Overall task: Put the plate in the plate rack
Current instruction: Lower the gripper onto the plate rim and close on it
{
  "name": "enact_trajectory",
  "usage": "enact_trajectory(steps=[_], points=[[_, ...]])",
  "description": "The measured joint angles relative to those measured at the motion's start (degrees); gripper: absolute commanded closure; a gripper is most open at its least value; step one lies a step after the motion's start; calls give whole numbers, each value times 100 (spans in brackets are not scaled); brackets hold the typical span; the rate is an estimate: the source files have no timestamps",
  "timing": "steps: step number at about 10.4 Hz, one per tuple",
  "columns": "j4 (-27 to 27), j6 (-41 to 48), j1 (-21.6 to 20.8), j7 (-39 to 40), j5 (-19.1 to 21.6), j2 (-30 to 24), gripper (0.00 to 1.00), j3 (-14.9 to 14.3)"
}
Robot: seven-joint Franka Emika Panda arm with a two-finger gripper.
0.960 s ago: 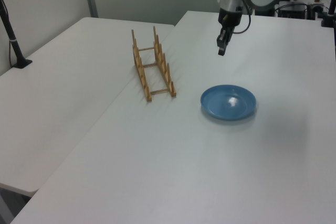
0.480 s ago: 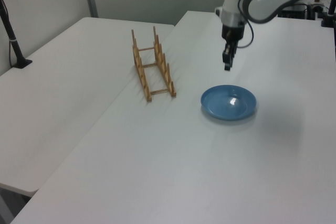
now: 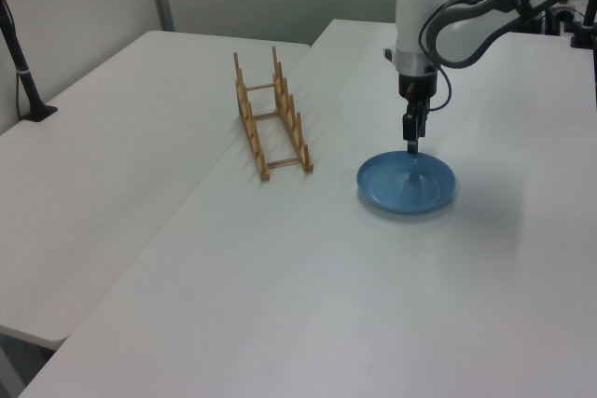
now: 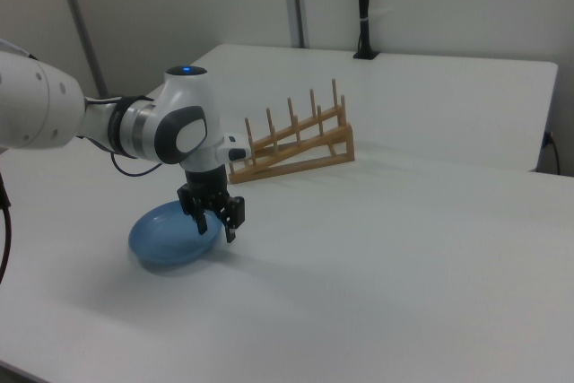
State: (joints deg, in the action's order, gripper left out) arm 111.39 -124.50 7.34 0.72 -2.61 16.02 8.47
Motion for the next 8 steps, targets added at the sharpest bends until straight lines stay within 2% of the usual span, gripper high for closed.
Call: enact_trajectory(steps=[1,3,4,8], points=[[0,0,-1,-2,0,65,47,0],[0,-1,-12,-5,0,147,97,6],[0,-1,-17,-16,2,153,100,13],[-23,-2,-29,-382,12,147,100,145]])
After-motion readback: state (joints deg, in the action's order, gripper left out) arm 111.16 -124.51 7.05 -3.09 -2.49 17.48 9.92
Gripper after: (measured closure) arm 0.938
